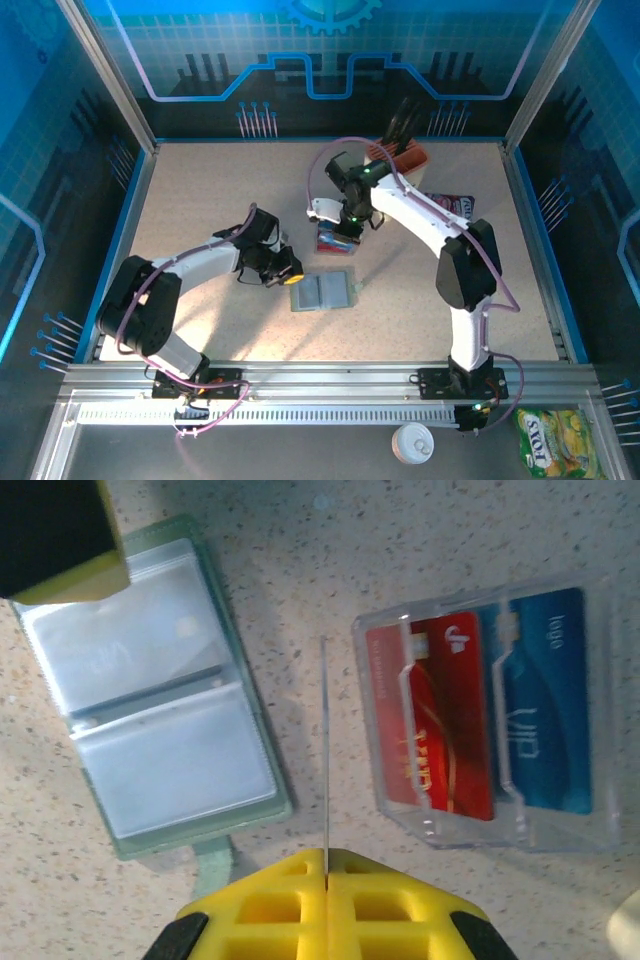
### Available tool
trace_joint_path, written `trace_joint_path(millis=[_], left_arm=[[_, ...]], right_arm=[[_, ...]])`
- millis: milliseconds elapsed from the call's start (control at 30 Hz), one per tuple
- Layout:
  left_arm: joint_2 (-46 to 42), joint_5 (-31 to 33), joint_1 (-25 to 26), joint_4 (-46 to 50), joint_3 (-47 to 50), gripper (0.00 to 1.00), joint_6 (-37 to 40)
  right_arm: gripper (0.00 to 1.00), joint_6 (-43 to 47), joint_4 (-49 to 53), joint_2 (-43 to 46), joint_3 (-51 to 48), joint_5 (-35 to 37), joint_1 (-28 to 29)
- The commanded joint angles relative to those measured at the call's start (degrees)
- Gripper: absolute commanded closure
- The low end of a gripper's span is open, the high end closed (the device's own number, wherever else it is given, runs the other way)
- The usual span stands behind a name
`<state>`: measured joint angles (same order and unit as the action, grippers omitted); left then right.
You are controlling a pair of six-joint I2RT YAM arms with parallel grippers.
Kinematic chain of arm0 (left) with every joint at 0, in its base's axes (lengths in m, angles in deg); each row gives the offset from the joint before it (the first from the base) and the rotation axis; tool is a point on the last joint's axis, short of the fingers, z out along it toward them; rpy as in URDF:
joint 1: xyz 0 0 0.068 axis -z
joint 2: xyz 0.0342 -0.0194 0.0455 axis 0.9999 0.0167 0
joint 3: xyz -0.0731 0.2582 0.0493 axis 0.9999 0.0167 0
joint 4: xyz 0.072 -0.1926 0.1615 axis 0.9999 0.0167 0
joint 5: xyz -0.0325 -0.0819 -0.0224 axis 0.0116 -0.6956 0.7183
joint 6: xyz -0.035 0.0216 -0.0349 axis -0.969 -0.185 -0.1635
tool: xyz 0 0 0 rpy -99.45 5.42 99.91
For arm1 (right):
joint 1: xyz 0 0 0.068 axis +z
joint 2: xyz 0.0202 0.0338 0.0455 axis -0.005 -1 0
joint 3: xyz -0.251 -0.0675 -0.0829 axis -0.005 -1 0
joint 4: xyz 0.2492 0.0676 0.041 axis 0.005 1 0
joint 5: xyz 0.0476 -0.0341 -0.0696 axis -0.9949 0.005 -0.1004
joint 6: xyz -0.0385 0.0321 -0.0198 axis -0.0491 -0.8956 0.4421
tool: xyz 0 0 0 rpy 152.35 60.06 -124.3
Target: Take the credit cards out of the card holder
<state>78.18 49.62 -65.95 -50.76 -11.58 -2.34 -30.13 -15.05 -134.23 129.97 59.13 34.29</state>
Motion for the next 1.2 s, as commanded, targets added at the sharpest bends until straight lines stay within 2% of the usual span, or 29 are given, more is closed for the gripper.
trace_joint_path(millis=[0, 267, 467, 700, 900, 1167], left_arm=[[-1.73, 0.52, -0.36, 0.71, -1.65, 0.88, -1.16], [-1.33, 1.7, -0.43, 2.1, -2.99, 0.88, -0.55], [-0.14, 1.45, -0.72, 2.46, -4.07, 0.88, -0.29], [0.38, 1.21, -1.82, 3.23, -4.34, 0.87, 0.48], [1.13, 0.64, -2.19, 2.82, -4.02, 0.87, 0.6], [2.18, -0.27, -2.26, 1.71, -3.81, 0.87, 0.55]], right_arm=[[1.0, 4.51, 5.02, -3.6, 5.97, 0.85, -1.27], [0.99, 5.73, 9.33, -11.6, 18.33, 1.93, -2.96], [0.99, 6.43, 10.7, -15.03, 23.38, 2.95, -3.57], [0.93, 6.61, 10.52, -17.06, 24.56, 3.28, -3.83], [0.82, 6.17, 10.09, -17.06, 24.49, 4.31, -3.77], [0.79, 3.99, 9.18, -16.13, 23.77, 4.41, -3.72]])
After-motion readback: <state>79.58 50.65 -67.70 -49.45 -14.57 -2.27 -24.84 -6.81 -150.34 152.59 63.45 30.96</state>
